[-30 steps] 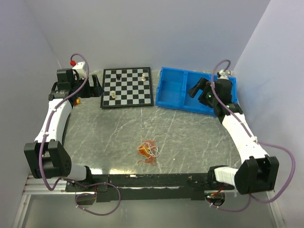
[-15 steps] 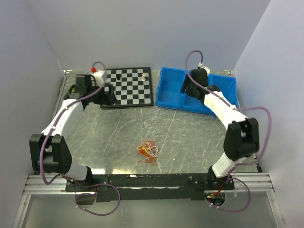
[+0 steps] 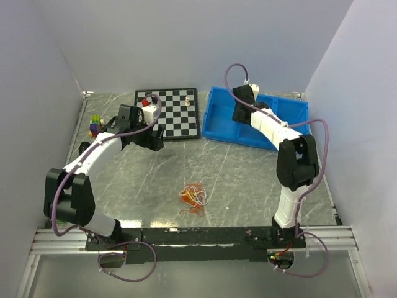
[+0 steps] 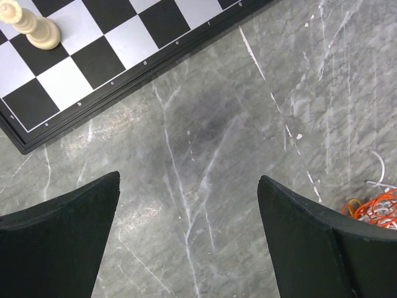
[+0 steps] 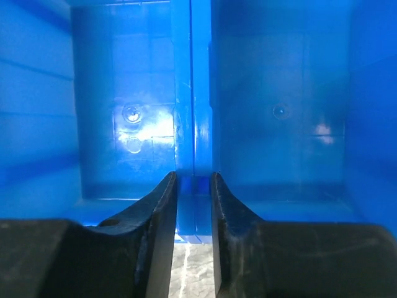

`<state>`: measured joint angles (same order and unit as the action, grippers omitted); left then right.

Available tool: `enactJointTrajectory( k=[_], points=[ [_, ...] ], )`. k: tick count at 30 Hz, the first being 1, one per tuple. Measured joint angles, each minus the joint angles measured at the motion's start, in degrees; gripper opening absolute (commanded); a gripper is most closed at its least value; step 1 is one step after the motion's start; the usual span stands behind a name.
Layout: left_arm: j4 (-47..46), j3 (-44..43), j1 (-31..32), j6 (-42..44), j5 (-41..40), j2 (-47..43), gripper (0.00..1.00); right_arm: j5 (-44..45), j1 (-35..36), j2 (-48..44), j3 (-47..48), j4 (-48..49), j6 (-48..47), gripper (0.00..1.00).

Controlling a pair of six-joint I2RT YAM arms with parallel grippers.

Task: Untangle the cables

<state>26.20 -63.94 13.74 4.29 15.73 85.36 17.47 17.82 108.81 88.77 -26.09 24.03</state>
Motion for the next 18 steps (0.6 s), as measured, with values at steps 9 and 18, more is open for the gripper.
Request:
enactJointTrajectory(
  k=[9,18],
  points=[
    [-0.2,1.0,0.0,0.7,-0.9,0.0,0.97,4.6,2.3,-4.2,-8.5,8.1,1.0,0.04],
    [-0.2,2.5,0.0,1.0,-2.9,-1.3,0.97,7.9,10.7,-19.5,-26.2,8.5,5.6,0.01]
  ],
)
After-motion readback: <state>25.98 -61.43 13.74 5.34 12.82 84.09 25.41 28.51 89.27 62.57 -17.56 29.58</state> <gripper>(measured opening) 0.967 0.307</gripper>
